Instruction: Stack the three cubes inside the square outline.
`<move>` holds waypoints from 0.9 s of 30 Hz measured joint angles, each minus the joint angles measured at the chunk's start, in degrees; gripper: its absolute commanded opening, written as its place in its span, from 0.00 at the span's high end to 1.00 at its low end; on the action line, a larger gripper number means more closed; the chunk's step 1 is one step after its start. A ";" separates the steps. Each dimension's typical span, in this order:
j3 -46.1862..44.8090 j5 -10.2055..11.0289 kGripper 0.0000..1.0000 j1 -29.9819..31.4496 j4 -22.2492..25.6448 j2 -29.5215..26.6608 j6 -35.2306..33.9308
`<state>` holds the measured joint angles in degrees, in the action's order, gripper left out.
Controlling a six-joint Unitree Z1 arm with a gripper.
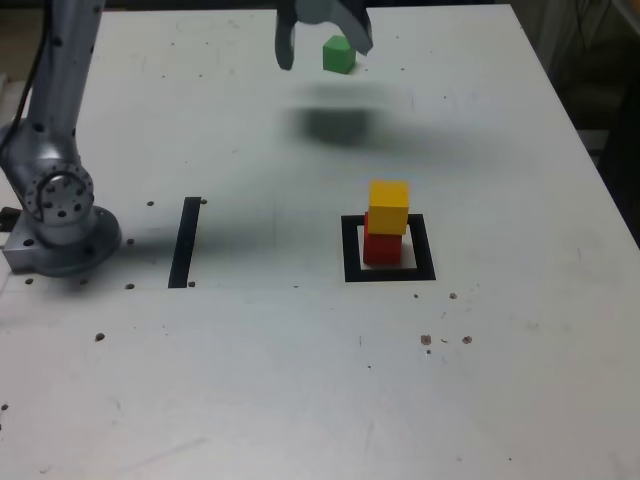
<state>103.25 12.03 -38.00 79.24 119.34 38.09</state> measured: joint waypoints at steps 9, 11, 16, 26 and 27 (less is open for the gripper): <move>5.65 0.02 0.01 -4.63 1.25 3.31 9.82; 6.12 0.27 0.01 -5.16 1.38 3.72 10.77; 9.52 0.99 0.01 -7.03 1.65 5.36 15.52; 16.75 1.80 0.01 -8.96 1.76 10.30 23.96; 17.34 1.82 0.01 -9.06 1.82 10.85 24.39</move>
<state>120.58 13.86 -47.05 81.06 130.19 62.48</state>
